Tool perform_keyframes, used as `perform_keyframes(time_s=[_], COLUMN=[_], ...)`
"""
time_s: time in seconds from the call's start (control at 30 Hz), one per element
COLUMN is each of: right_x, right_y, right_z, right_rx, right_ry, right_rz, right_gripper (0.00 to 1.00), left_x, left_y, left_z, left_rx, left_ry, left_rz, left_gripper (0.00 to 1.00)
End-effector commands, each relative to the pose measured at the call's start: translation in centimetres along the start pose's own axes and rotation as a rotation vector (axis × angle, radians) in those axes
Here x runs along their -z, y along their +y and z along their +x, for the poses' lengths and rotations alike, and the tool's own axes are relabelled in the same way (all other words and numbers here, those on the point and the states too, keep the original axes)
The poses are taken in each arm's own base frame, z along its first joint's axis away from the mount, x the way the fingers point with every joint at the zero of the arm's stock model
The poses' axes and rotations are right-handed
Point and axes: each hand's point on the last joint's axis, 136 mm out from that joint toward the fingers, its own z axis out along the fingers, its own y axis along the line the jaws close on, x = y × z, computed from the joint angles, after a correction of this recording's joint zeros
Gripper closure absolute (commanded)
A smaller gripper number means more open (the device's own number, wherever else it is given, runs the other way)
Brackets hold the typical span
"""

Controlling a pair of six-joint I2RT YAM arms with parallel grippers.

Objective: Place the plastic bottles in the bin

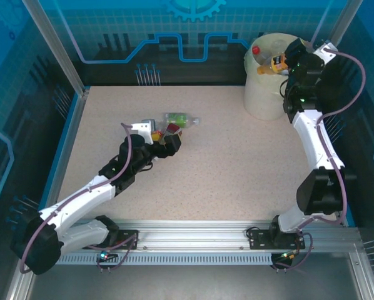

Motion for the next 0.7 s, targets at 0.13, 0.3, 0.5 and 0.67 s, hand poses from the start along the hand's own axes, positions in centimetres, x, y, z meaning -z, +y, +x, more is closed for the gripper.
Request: perform_keyframes(time_s=[0.13,0.3,0.5,0.67], right_x=[0.9,-0.4,-2.6,-3.0], right_y=[4.7,1.6,0.8,3.0], right_z=[-5.9,-7.7,-3.7,0.3], right_rx=[-0.087,-0.102,0.1,0.245], right_ry=[-0.081,-0.18,-0.122,0.032], right_rz=[-0.179,-0.07,-0.003,-0.034], right_gripper=[0.55,0.55,0.55,0.54], left_x=[-0.1,-0.7,-1.6,-2.3], left_y=[1.8,1.7,1.9,1.9], left_z=[0.1,0.2,0.7,1.2], left_rx=[0.023,0.03,0.049,0.053], left_ry=[-0.011,0.006,0.021,0.051], left_rz=[-0.064,-0.059,-0.063,-0.06], left_gripper=[0.01,0.01,0.01,0.01])
